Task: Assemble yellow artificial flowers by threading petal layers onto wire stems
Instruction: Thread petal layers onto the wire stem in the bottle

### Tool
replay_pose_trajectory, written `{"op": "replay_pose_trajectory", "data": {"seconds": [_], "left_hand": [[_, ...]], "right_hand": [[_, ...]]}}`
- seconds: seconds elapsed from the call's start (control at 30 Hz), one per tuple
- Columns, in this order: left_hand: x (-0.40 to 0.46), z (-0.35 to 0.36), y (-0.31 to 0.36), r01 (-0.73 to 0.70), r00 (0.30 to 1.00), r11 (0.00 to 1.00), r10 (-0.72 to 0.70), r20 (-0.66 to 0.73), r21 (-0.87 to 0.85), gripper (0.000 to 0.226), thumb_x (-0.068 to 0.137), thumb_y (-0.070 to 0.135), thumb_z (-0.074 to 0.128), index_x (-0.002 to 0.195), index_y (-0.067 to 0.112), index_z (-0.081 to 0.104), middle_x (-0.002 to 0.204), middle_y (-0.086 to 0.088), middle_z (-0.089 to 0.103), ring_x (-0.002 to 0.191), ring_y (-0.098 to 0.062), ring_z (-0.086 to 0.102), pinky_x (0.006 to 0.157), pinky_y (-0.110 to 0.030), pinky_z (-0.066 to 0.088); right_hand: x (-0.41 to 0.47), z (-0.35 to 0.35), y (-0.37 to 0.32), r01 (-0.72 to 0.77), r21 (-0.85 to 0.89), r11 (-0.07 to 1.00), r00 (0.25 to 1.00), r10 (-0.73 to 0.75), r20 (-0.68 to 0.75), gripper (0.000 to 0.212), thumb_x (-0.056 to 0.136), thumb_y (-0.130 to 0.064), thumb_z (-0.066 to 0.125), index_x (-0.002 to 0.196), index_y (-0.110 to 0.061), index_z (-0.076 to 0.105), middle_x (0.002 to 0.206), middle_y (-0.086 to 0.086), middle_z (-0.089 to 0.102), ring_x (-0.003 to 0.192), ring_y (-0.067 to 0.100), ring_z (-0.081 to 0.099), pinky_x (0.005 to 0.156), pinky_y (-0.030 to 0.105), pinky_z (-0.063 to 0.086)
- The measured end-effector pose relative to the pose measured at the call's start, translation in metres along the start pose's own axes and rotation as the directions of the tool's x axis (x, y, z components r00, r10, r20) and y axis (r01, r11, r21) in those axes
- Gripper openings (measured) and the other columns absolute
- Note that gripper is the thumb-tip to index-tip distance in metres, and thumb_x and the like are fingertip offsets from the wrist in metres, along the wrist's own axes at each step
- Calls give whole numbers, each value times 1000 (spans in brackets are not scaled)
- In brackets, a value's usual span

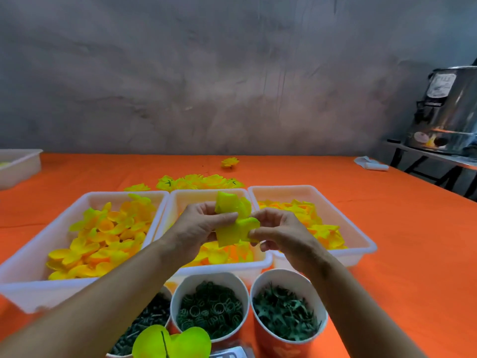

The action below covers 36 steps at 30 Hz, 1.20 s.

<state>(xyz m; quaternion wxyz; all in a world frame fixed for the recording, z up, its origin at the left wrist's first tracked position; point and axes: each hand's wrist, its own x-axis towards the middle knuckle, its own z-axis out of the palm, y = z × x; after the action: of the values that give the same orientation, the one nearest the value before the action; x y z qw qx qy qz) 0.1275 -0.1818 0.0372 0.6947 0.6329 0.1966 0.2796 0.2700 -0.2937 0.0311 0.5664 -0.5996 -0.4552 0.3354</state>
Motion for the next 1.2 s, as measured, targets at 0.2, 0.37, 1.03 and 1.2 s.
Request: {"op": "replay_pose_trajectory", "data": {"seconds": [0.2, 0.37, 1.03, 1.2], "left_hand": [[-14, -4, -2, 116, 993, 987, -119, -26, -112, 28, 69, 18, 68, 95, 10, 72, 86, -7, 73, 74, -19, 69, 69, -32, 57], [-31, -8, 3, 175, 984, 961, -178, 3, -216, 26, 67, 21, 67, 90, 10, 71, 82, -6, 73, 67, -15, 69, 58, -27, 57], [-107, -23, 33, 109, 990, 982, -121, -78, -151, 11, 78, 5, 62, 87, 12, 65, 74, -6, 71, 63, -16, 66, 62, -28, 56], [-127, -23, 41, 103, 992, 988, -111, -63, -115, 22, 57, 13, 67, 79, 13, 63, 71, -5, 71, 60, -15, 67, 57, -26, 55]], "right_hand": [[-5, 19, -3, -110, 180, 978, 994, 110, 14, 56, 65, -23, 80, 116, -19, 60, 106, 3, 66, 96, 17, 65, 67, 30, 54], [-10, 37, -5, -158, 367, 917, 982, 184, -36, 31, 79, -2, 66, 107, -16, 61, 86, 2, 70, 69, 12, 67, 57, 25, 49], [-57, 73, -45, -177, 350, 920, 979, 128, 157, 19, 56, -11, 69, 75, -14, 70, 77, 2, 71, 66, 11, 67, 53, 23, 51], [-73, 79, -57, -183, 304, 935, 972, 127, 196, 18, 54, -13, 67, 72, -16, 68, 71, -3, 70, 60, 8, 65, 54, 24, 47]]}}
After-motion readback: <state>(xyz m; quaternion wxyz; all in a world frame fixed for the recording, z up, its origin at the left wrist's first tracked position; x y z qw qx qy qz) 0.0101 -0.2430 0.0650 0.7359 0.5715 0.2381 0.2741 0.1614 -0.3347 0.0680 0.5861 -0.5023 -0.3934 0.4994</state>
